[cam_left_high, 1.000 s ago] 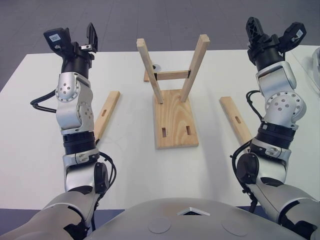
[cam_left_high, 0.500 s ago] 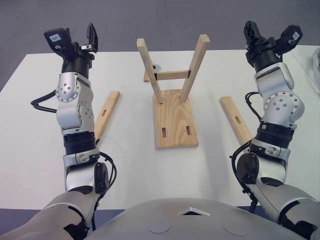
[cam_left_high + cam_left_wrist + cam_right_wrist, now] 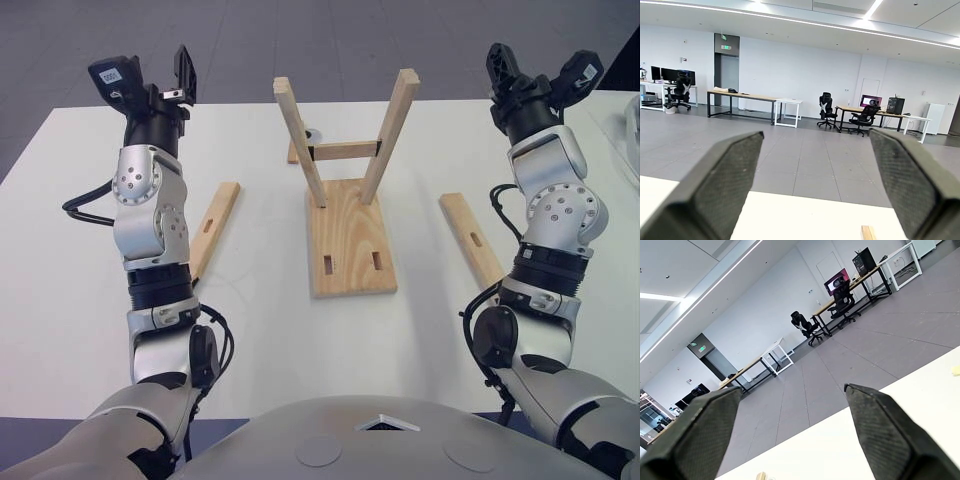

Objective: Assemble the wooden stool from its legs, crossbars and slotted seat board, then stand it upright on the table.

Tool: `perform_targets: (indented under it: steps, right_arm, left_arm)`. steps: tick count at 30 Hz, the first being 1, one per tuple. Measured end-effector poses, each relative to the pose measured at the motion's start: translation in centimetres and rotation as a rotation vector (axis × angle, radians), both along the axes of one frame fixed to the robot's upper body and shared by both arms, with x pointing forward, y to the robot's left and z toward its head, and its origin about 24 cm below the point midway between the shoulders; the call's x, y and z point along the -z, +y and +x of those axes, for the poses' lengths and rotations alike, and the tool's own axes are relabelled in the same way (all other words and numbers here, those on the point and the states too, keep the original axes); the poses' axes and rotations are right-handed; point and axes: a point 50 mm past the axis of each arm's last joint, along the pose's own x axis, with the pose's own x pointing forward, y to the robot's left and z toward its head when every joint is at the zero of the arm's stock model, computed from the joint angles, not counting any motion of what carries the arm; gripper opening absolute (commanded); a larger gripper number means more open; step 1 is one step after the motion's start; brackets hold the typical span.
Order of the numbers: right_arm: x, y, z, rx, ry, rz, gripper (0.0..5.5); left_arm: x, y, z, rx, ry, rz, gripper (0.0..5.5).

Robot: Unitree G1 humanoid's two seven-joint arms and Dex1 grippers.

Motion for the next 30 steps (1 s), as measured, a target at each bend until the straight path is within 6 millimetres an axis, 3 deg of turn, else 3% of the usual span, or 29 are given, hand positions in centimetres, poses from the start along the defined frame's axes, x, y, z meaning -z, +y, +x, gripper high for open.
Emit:
perform_targets:
  steps: [30]
  right_arm:
    - [0.25, 0.01, 0.0, 0.006, 0.013, 0.015, 3.84]
  left_arm:
    - [0.19, 0.26, -0.1, -0.02, 0.012, -0.001, 3.89]
